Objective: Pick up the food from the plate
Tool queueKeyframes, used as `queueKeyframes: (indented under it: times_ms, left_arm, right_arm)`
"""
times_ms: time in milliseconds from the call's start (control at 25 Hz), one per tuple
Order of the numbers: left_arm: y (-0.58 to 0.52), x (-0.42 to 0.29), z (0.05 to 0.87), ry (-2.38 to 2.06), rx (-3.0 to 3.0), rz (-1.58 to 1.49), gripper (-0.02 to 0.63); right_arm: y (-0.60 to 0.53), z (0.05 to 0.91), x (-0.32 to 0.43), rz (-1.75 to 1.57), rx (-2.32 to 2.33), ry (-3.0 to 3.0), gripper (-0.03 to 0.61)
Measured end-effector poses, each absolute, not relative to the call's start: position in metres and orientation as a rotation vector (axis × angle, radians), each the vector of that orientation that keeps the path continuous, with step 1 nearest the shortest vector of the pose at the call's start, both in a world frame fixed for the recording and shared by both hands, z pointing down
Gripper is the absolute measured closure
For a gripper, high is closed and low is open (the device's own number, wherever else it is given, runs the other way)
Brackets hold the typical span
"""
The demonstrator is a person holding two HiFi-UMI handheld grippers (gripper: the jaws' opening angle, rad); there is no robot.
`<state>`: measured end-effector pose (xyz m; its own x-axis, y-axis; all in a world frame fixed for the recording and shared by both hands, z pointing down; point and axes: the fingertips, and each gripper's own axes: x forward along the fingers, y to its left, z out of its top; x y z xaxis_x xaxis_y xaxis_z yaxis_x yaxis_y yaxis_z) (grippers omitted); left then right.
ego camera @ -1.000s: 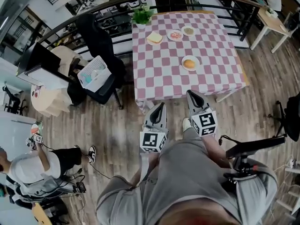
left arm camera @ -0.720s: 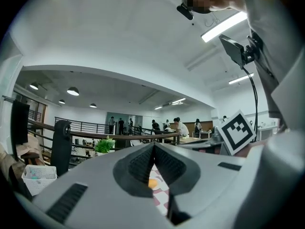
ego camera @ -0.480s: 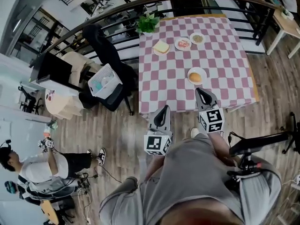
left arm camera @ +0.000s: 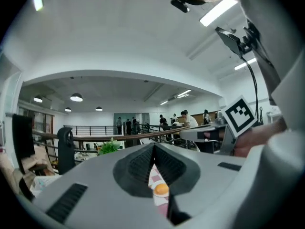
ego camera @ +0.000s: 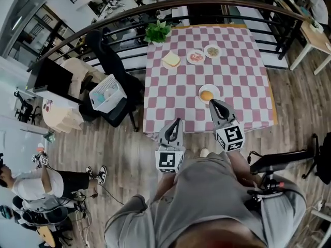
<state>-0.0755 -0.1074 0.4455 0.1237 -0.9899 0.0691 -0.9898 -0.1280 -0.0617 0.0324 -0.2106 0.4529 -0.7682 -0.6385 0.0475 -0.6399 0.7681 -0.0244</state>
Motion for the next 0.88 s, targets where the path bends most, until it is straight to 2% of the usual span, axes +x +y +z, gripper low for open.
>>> queueKeyframes:
  times_ms: [200,440,880]
  left_arm:
    - [-0.118,-0.085,0.378,2.0,-2.238,-0.027,0.606]
    - [-0.14,-0.096,0.346,1.933,-2.305,0.069,0.606]
    - [-0.155,-0.111,0.354,1.945,-2.386,0.152,0.606]
  right_arm:
    - [-0.208,0.406,0.031,-0.05,1.064,-3.004,0.563]
    - [-0.207,0.337,0.049,-0.157,1.114,-3.041,0.565]
    - [-0.213,0.336,0.042,-0.162,1.138,-2.983,0.565]
